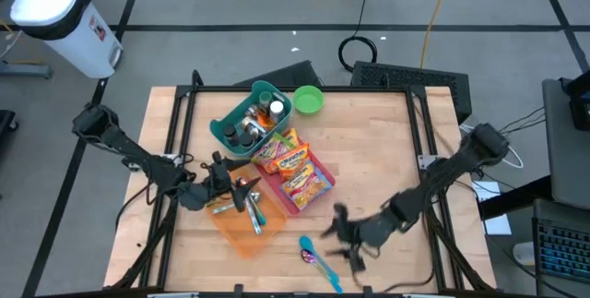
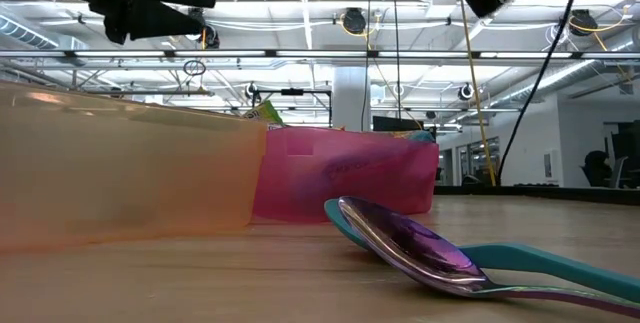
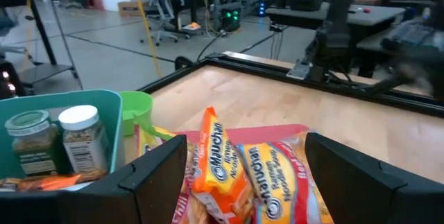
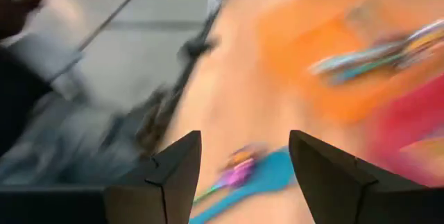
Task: Pick & Place Food Item
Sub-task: Put the blue spoon into the orange bin
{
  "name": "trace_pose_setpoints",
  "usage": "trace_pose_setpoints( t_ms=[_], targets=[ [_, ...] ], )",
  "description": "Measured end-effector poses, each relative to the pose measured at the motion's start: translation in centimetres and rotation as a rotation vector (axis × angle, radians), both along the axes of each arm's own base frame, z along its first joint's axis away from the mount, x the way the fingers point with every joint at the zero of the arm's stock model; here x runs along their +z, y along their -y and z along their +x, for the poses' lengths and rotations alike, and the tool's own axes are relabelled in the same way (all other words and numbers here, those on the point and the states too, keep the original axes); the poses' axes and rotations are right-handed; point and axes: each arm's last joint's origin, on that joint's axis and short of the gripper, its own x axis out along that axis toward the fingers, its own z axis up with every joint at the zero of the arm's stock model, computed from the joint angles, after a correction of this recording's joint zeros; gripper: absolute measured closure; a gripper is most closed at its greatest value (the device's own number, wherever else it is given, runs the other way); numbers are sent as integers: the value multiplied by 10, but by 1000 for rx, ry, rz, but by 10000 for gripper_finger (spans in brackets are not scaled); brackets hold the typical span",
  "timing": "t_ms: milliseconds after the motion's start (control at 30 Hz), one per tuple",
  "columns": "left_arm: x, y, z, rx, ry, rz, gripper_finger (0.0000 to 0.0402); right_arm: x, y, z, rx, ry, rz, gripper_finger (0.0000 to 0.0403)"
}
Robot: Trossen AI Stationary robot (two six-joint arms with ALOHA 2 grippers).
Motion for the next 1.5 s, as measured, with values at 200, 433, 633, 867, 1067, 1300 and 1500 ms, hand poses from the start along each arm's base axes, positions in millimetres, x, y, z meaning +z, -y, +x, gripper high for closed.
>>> trace_pose_setpoints(
  t_ms=[200, 433, 633, 867, 1067, 1300, 1500],
  targets=[
    [1, -10, 5, 63, 48, -80, 101, -40, -48, 18, 299, -160, 256, 193],
    [1, -22, 10, 130, 101, -165, 101, -84, -42, 41, 293, -343, 448, 193],
    [1, -30, 13, 167, 105, -166, 101, -112, -21, 55, 240, -481, 499, 193],
    [0, -36, 17, 129, 91, -185, 101, -118, -6, 48, 151, -558, 280, 193],
    [0, -40, 19, 106, 73, -179, 101, -100, 6, 35, 66, -582, 103, 193],
    [0, -41, 21, 74, 75, -212, 101, -50, -1, 24, 48, -370, 64, 193],
    [-6, -28, 27, -305, 7, -372, 101, -30, -7, 15, 60, -272, 42, 193]
  ],
)
